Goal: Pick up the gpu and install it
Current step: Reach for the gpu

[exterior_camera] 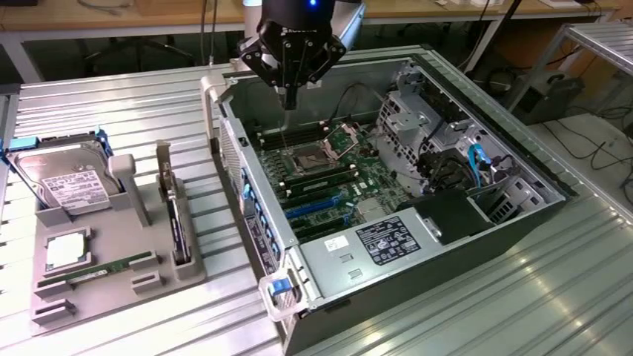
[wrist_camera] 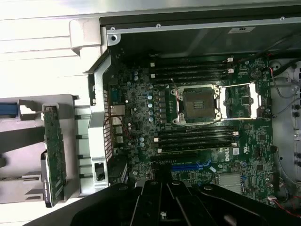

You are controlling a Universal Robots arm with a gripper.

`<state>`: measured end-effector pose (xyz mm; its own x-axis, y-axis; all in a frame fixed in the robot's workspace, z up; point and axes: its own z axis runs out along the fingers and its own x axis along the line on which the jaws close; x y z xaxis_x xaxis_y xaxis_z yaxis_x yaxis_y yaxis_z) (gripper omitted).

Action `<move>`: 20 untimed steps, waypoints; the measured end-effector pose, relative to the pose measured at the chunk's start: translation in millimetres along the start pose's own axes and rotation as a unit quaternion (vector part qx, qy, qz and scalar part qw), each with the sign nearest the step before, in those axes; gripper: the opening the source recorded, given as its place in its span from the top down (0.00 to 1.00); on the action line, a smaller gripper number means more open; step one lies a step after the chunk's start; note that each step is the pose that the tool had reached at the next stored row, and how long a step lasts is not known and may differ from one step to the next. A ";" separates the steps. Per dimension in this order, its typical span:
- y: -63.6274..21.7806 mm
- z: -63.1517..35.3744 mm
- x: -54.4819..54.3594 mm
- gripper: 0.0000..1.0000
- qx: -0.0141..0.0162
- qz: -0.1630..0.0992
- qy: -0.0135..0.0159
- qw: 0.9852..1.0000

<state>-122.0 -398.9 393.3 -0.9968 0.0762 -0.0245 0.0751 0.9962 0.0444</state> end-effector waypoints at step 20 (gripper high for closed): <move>-23.8 1.1 86.2 0.89 0.000 0.000 0.000 1.000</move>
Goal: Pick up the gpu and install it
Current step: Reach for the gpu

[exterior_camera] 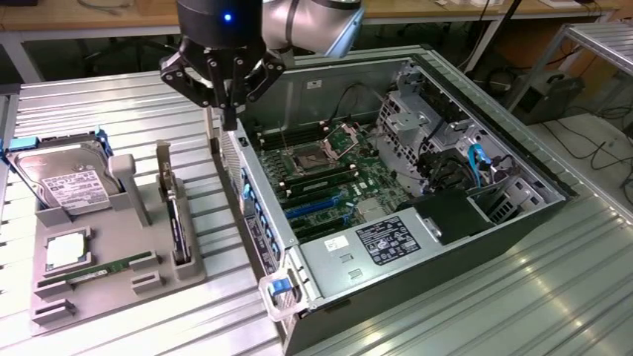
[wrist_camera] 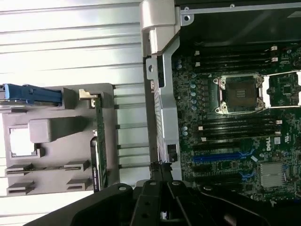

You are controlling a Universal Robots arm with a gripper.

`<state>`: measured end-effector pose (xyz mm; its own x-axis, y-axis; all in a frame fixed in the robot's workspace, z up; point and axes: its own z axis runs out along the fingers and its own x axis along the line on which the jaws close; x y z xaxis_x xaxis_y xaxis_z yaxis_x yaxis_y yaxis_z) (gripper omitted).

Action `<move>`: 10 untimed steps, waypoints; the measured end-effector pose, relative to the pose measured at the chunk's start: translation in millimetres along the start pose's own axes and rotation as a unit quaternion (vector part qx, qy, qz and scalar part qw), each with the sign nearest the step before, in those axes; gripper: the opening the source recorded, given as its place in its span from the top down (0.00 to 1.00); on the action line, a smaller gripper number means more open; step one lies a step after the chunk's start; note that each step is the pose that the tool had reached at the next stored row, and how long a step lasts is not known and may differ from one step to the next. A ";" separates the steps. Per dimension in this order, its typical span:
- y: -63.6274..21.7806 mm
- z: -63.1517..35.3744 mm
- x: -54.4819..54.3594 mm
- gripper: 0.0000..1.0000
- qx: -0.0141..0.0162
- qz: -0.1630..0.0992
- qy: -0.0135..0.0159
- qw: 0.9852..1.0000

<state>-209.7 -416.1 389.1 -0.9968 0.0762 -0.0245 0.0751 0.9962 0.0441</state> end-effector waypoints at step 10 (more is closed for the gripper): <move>-12.4 8.5 42.0 0.89 0.003 0.000 0.000 1.000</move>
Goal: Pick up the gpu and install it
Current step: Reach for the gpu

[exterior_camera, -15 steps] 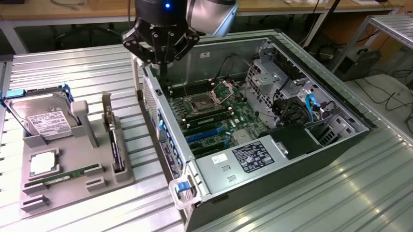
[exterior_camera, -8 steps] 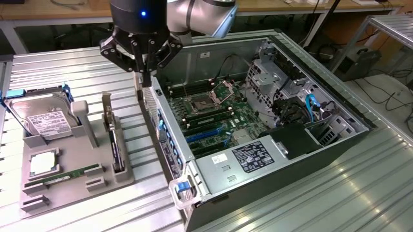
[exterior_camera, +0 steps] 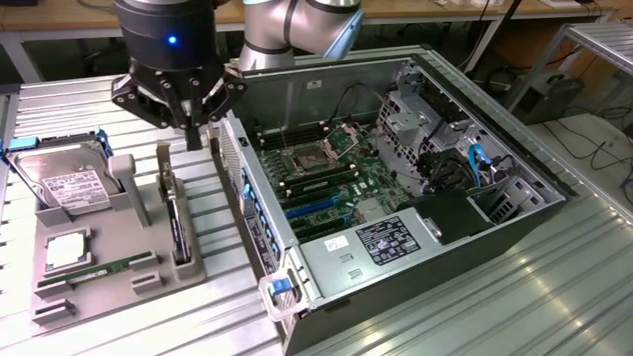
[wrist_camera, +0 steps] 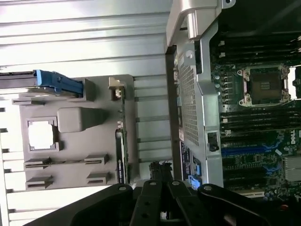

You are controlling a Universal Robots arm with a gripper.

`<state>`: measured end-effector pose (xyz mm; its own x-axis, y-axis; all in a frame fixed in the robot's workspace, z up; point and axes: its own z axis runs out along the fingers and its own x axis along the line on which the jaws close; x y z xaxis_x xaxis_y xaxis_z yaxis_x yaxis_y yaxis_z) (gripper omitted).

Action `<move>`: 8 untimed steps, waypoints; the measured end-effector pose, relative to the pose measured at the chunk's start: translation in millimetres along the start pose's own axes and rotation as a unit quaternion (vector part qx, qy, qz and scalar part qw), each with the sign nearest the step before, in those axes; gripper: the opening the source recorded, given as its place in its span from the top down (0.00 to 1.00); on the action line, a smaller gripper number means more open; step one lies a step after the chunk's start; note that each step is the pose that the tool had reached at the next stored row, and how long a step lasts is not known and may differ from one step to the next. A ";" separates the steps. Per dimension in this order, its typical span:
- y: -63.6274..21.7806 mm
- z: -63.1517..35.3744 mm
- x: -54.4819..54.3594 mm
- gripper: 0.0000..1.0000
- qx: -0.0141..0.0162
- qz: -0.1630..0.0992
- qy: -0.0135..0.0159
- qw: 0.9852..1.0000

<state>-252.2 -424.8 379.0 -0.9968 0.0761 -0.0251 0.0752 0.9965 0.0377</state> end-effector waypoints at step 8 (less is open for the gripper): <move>-4.9 13.4 36.5 0.89 0.004 0.000 0.000 1.000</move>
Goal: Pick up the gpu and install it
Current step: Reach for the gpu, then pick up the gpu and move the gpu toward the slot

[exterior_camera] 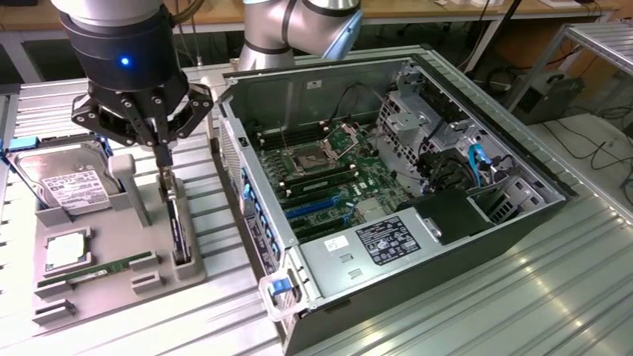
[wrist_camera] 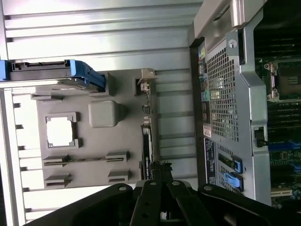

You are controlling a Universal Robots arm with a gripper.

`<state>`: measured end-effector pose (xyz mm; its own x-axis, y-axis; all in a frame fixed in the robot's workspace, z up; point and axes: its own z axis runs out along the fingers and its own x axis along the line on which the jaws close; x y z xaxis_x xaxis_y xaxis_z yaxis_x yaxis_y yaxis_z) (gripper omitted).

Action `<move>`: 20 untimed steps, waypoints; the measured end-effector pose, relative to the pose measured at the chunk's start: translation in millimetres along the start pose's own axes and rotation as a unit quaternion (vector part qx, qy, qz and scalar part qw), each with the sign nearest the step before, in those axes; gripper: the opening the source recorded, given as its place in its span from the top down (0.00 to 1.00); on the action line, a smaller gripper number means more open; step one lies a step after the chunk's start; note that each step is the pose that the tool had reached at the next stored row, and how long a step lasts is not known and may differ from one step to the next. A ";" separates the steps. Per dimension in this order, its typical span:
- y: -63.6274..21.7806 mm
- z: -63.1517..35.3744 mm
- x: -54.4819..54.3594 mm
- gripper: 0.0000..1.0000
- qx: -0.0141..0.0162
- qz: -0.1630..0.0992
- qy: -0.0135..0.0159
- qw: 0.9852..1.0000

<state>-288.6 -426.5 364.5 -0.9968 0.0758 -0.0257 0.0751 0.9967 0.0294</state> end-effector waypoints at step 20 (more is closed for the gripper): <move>-0.1 1.3 0.6 0.70 0.001 -0.001 0.000 1.000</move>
<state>-289.1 -426.5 363.2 -0.9969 0.0744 -0.0256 0.0737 0.9969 0.0274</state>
